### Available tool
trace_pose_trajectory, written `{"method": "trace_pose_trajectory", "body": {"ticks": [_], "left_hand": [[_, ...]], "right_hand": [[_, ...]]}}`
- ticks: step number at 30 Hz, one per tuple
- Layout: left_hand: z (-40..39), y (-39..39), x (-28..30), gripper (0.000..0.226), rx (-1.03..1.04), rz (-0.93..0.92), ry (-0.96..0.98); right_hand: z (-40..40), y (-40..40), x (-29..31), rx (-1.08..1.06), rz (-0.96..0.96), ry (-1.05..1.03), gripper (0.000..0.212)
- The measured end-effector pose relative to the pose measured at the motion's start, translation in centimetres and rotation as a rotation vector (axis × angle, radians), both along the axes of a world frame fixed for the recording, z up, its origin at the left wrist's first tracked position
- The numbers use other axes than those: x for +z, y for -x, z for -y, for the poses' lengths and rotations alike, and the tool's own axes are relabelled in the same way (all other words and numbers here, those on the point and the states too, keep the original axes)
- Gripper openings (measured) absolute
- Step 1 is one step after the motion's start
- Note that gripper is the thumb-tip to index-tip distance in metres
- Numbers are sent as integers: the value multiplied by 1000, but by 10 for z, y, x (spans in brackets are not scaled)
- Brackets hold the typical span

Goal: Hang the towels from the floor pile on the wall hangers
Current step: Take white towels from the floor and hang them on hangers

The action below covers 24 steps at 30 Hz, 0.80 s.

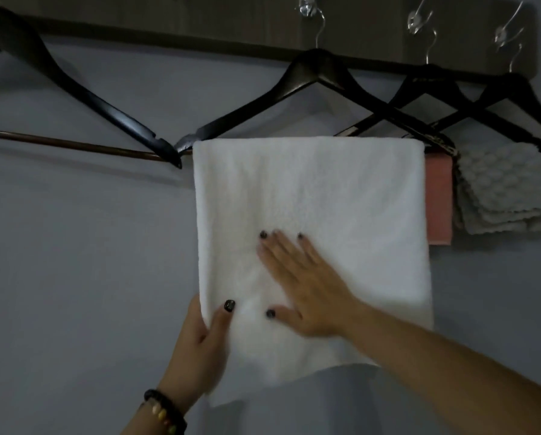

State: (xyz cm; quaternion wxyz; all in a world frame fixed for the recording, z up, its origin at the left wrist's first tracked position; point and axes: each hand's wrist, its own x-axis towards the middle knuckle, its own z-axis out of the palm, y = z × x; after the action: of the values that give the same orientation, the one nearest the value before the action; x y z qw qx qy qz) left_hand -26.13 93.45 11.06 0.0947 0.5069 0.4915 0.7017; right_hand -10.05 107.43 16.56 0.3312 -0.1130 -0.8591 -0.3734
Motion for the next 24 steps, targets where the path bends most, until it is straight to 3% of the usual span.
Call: {"method": "trace_pose_trajectory", "body": {"ticks": [3,5,8,12,15,19,22,24], "left_hand": [[1,5,-4,46,16,2,17],[3,7,-5,41,-17,52,18],[6,4,-10,36,-162,129,89],[3,-16,-31,42,-304,190,113],[-3,-37,-45,35,-276,260,10],[-11,-59,-66,43,-357,491,-108],[-22,-80,-78,54,-512,671,-205],[-30,-99,-81,63,-582,743,-265]], "right_hand": [[8,-18,-68,103,171,28,84],[12,-36,-75,205,266,1,78],[19,-42,-18,318,87,18,70],[19,-21,57,166,-130,-41,67],[7,-19,21,79,81,-109,70],[14,-55,-37,212,306,-105,66],[21,-90,8,281,154,-121,58],[13,-109,50,207,2,-178,56]]}}
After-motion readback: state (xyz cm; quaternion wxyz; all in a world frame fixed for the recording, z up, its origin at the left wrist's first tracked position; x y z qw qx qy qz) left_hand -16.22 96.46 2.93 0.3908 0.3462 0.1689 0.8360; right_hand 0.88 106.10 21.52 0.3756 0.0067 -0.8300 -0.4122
